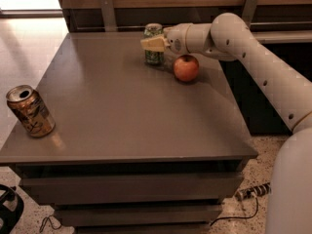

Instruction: Move green can near orange can

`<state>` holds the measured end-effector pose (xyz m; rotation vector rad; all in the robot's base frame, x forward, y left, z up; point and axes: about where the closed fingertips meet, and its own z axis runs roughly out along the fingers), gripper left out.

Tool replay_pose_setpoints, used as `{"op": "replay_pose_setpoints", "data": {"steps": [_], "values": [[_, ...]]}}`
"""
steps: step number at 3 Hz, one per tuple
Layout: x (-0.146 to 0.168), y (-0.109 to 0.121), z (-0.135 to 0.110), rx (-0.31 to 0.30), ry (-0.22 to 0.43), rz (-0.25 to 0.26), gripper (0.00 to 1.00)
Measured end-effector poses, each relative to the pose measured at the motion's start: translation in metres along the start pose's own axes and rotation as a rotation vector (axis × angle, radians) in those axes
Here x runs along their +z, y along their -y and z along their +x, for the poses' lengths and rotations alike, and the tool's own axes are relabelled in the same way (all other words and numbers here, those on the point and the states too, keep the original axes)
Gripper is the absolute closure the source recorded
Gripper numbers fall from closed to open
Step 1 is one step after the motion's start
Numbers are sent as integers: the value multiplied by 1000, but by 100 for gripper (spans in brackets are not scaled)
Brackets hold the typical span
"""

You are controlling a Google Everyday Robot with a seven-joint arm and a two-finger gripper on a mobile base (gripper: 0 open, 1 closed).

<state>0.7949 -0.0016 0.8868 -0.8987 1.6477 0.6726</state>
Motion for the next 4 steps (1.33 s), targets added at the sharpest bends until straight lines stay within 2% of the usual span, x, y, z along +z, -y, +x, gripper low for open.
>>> {"op": "replay_pose_setpoints", "data": {"steps": [2, 3, 4], "values": [[-34, -8, -48, -56, -1, 16, 100], [-52, -25, -63, -57, 6, -1, 100], [-57, -57, -71, -47, 27, -38, 100]]}}
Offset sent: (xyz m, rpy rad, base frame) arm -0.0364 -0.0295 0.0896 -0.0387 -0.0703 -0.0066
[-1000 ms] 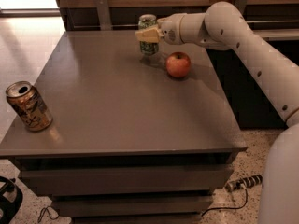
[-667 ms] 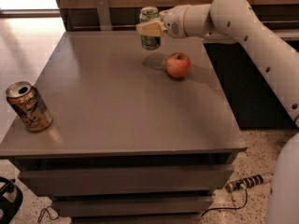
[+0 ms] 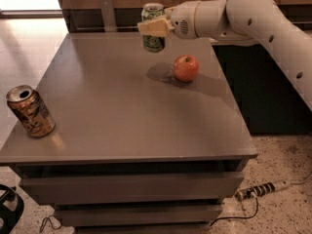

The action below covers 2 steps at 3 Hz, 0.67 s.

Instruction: Move green can near orange can

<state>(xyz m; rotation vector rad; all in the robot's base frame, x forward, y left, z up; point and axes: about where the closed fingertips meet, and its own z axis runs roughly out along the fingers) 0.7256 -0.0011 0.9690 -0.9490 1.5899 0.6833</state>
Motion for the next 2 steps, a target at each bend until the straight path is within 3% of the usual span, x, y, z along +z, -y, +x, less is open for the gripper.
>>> {"op": "replay_pose_setpoints", "data": {"steps": [2], "values": [[17, -74, 0, -27, 37, -47, 100]]}}
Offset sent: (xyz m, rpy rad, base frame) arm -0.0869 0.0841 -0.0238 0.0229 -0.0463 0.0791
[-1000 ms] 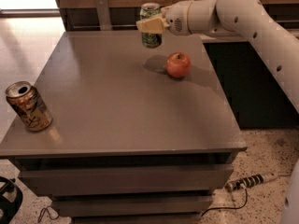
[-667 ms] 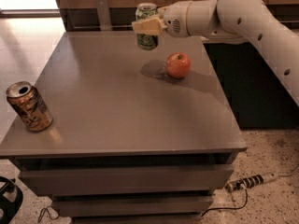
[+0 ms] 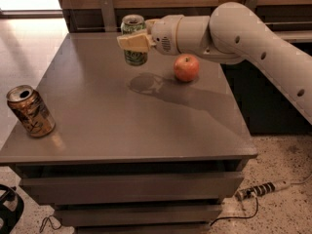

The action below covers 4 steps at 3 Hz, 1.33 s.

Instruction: Move green can near orange can

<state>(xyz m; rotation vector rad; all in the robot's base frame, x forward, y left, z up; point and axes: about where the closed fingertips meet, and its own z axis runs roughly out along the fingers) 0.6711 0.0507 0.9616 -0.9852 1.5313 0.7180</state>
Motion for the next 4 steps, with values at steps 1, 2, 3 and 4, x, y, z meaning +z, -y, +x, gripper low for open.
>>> {"op": "replay_pose_setpoints", "data": {"steps": [1, 2, 3, 4], "values": [[15, -32, 10, -32, -16, -14, 100], [25, -60, 19, -46, -27, -29, 100], [29, -88, 24, -51, -32, -40, 100], [33, -118, 28, -45, -27, -57, 100]]}}
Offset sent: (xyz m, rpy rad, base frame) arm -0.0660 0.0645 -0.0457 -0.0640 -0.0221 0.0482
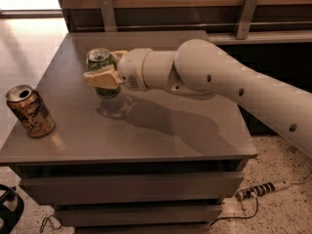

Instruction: Move green can near orange can

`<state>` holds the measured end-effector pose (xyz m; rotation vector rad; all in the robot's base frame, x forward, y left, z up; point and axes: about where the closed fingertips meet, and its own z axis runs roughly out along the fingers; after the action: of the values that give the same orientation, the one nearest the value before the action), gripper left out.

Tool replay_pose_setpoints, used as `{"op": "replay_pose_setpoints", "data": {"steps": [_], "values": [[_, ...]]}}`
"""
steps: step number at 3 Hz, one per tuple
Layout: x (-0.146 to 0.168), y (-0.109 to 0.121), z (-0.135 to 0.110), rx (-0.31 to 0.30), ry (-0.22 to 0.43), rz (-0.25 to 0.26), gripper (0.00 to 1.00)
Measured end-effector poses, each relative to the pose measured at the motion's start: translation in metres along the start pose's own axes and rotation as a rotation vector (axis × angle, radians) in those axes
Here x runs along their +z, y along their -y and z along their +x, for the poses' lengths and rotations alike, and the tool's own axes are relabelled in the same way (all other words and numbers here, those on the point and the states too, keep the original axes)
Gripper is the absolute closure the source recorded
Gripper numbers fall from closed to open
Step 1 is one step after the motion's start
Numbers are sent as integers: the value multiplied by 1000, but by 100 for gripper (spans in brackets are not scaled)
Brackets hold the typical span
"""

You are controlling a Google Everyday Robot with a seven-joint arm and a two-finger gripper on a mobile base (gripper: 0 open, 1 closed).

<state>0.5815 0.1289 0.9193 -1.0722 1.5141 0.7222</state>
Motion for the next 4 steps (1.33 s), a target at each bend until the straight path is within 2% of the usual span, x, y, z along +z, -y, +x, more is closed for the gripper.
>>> {"op": "replay_pose_setpoints", "data": {"steps": [2, 4], "values": [[16, -50, 10, 40, 25, -20, 100], [38, -92, 23, 75, 18, -62, 100]]}}
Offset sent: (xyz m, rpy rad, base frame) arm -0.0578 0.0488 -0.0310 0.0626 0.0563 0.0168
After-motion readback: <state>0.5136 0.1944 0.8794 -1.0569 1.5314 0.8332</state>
